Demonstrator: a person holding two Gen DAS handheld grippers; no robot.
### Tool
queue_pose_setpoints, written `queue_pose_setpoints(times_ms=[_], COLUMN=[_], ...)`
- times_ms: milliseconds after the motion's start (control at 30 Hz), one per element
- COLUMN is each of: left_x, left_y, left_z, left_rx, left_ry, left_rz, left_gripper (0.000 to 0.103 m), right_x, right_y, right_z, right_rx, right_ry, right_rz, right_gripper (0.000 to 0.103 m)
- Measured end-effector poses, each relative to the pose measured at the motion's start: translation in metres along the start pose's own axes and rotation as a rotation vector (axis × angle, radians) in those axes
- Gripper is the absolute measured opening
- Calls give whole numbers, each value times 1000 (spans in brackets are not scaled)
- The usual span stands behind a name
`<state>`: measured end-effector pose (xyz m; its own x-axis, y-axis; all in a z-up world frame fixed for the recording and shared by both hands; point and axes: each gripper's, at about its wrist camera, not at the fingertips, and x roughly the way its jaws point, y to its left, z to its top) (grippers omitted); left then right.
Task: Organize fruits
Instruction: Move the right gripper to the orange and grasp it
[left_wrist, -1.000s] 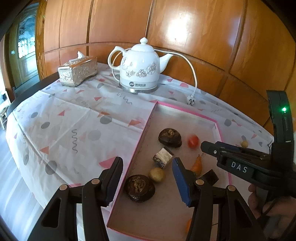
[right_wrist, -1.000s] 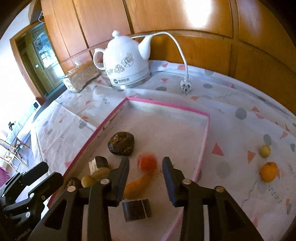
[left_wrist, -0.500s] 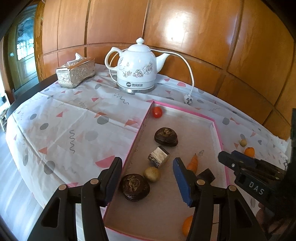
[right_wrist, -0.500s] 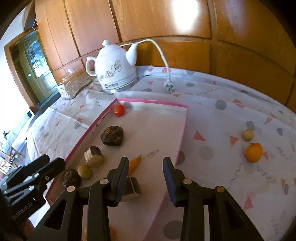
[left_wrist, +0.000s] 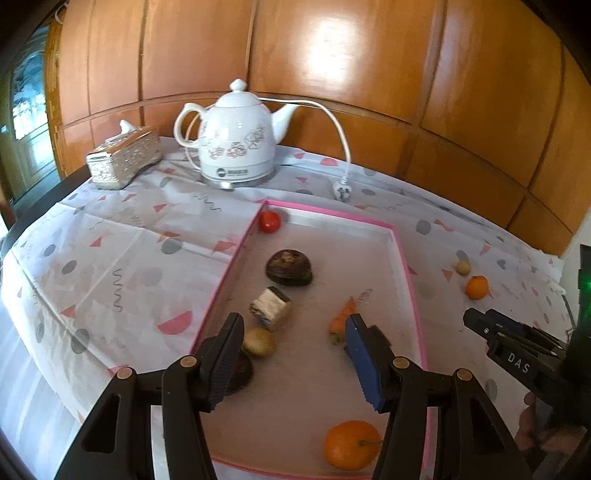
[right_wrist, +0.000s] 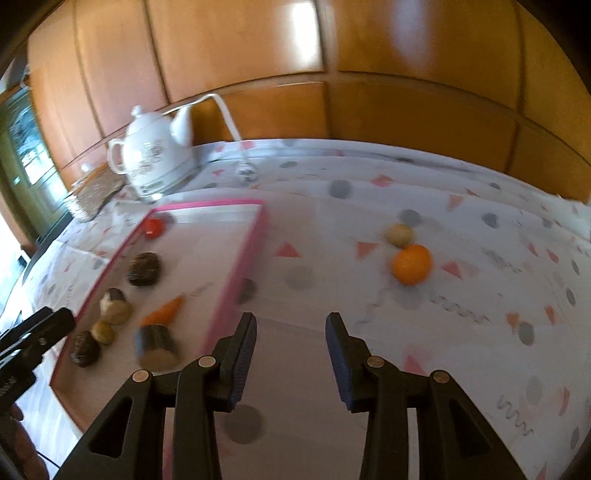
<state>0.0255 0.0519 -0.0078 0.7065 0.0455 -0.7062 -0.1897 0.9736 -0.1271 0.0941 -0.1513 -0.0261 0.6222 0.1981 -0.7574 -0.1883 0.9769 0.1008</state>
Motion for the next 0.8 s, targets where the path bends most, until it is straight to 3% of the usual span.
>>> queue_pose_setpoints(times_ms=[433, 733, 800], left_x=[7, 12, 13], left_y=[-54, -77, -81], left_z=[2, 2, 3], left_rx=[115, 173, 182], left_ry=[22, 32, 34], left_rz=[-97, -130, -137], left_gripper=[58, 58, 58], right_x=[5, 43, 51], right_y=[-81, -103, -101], right_z=[-2, 25, 31], right_rx=[139, 177, 180], right_ry=[-32, 29, 30], right_rz=[-132, -72, -51], right_gripper=[39, 40, 49])
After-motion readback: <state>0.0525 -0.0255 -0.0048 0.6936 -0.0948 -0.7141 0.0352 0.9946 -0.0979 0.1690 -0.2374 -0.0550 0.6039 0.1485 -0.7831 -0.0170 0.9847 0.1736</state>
